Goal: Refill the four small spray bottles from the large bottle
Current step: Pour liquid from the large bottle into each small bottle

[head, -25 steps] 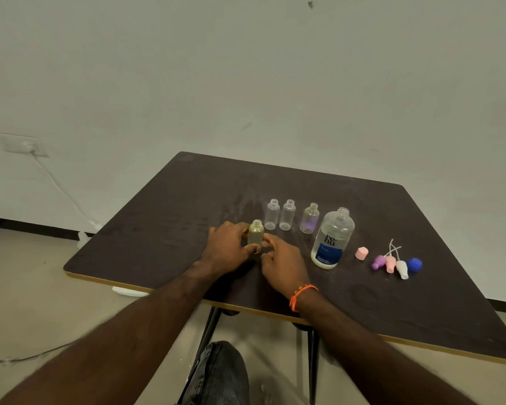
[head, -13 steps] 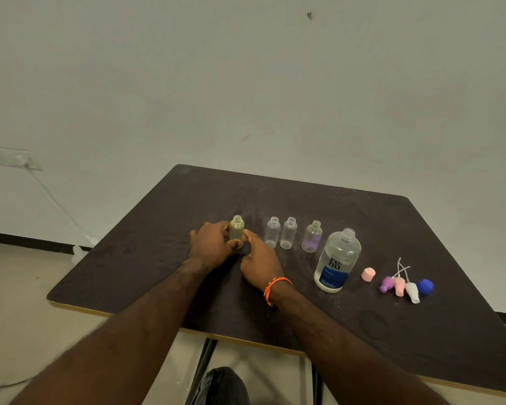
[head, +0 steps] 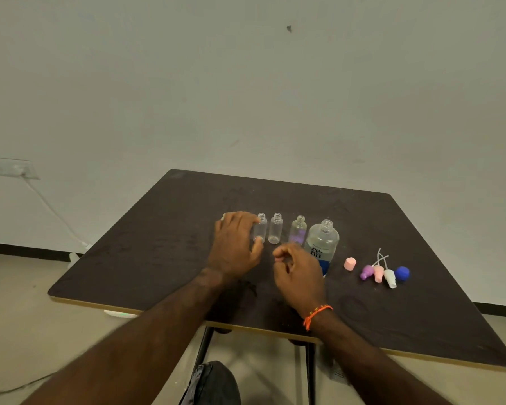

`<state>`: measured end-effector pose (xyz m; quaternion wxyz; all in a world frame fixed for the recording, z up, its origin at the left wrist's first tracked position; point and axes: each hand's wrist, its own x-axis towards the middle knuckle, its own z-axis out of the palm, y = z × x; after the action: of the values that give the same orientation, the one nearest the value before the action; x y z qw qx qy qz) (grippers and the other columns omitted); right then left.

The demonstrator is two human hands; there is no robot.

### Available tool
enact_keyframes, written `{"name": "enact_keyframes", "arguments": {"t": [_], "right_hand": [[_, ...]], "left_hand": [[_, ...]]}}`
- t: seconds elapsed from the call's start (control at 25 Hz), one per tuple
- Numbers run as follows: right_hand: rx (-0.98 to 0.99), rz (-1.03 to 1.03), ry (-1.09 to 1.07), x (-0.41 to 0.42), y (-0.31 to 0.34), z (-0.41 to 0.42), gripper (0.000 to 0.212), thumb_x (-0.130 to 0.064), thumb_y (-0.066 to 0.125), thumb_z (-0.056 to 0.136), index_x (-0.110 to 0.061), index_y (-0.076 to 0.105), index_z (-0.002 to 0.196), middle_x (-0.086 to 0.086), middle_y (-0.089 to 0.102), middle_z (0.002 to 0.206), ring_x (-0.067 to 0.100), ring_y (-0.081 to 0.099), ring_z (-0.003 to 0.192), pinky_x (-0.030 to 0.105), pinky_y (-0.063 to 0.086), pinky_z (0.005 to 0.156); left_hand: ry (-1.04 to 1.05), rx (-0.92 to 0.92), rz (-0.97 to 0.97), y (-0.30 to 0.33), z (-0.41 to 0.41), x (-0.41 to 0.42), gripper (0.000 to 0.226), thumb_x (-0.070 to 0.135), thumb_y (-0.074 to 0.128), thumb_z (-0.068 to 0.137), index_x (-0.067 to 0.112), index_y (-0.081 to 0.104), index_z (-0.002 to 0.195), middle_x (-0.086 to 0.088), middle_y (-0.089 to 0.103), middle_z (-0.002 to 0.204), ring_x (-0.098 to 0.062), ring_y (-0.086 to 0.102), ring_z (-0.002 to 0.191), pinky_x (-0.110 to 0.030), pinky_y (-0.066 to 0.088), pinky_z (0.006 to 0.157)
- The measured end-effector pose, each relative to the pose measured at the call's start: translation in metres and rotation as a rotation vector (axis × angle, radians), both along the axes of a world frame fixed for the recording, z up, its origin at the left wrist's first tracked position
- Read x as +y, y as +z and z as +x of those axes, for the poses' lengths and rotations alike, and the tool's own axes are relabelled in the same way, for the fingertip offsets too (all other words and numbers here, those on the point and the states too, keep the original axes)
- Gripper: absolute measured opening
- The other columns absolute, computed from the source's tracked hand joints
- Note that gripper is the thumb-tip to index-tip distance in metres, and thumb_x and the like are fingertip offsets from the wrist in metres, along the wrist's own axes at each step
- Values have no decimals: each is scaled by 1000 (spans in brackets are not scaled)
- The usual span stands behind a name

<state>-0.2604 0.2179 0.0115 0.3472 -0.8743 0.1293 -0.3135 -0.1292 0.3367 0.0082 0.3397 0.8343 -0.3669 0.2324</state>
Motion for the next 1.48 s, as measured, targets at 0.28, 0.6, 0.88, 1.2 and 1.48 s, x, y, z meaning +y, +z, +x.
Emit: {"name": "enact_keyframes", "arguments": {"t": [0.28, 0.6, 0.88, 1.2, 1.48], "right_hand": [[-156, 21, -177, -52, 9, -49, 33, -1, 63, 74, -24, 58, 96, -10, 59, 87, 8, 58, 77, 35, 53, 68], [80, 171, -104, -93, 13, -33, 94, -29, 86, 72, -28, 29, 147, -6, 44, 141, 11, 51, 119, 33, 47, 101], [71, 270, 6, -97, 7, -19, 78, -43, 85, 73, -32, 40, 136, -4, 55, 138, 18, 58, 122, 43, 53, 101], [29, 93, 7, -84, 14, -22, 75, -33, 86, 74, -26, 49, 139, -6, 57, 137, 12, 56, 121, 39, 51, 103], [288, -509, -27, -70, 30, -20, 74, -39, 74, 81, -37, 42, 147, -5, 53, 144, 21, 46, 130, 48, 29, 102]], "left_hand": [[171, 448, -103, -1, 5, -57, 77, 32, 83, 82, 7, 49, 147, -12, 61, 141, -32, 55, 131, -46, 44, 112], [230, 675, -156, -13, 23, -66, 34, 23, 76, 86, 14, 66, 117, -5, 73, 111, -27, 68, 102, -37, 55, 90], [120, 641, -98, -15, -5, -34, 30, 33, 82, 82, 24, 60, 100, 10, 67, 93, -11, 64, 85, -24, 52, 72], [-37, 528, -28, -18, -27, -2, 35, 34, 86, 80, 22, 67, 107, 6, 73, 97, -10, 69, 90, -34, 59, 82], [-77, 417, 87, -13, -26, 1, 39, 38, 85, 82, 25, 66, 114, 5, 73, 103, -13, 66, 95, -41, 56, 91]]}}
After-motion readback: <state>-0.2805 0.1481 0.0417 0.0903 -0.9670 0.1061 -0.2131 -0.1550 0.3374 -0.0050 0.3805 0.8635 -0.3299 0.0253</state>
